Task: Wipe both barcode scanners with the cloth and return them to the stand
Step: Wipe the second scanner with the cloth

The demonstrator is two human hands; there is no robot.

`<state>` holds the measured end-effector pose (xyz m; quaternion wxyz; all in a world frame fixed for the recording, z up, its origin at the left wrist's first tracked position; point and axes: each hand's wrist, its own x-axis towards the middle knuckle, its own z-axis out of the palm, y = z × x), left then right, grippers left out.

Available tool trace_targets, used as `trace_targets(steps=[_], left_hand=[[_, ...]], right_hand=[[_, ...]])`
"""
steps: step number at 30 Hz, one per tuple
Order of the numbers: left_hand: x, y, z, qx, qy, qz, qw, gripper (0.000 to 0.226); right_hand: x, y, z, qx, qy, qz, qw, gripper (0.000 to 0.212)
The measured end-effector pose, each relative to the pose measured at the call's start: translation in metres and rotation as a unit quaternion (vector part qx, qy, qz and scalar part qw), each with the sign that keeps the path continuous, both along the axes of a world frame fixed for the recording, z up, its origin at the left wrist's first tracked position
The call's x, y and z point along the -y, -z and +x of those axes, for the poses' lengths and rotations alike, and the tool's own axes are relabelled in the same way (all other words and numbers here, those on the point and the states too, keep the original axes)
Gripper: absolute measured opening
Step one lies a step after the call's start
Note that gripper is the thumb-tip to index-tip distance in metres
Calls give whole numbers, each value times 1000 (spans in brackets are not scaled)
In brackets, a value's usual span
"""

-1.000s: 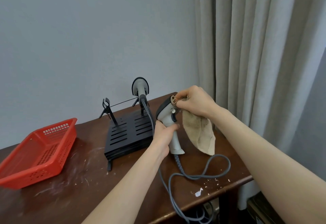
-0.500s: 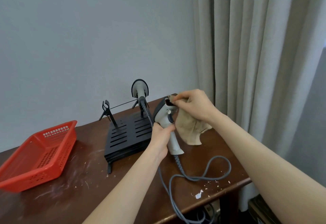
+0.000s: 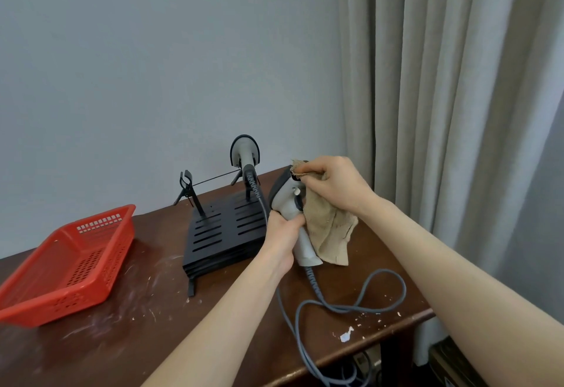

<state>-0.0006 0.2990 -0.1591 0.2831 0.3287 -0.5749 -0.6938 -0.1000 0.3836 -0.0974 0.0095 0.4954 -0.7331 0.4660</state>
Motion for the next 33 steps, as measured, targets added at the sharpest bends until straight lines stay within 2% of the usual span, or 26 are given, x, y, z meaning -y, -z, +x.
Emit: trace_targets(steps=[4, 7, 14, 20, 28, 33], left_hand=[[0, -1, 0, 15, -16, -18, 1000, 43], [1, 1, 0, 27, -27, -21, 999, 42], [1, 4, -2, 42, -24, -27, 998, 41], [2, 6, -4, 52, -21, -29, 998, 43], [-1, 8, -6, 54, -27, -27, 998, 42], [0, 9, -8, 60, -24, -26, 998, 43]], right_hand=[[1, 8, 0, -43, 3, 3, 999, 28], [-1, 10, -5, -70, 53, 45, 995, 30], [1, 10, -6, -29, 108, 60, 992, 31], [4, 4, 3, 44, 50, -33, 997, 28], [5, 5, -2, -1, 177, 81, 981, 28], [8, -1, 2, 41, 141, 28, 989, 22]])
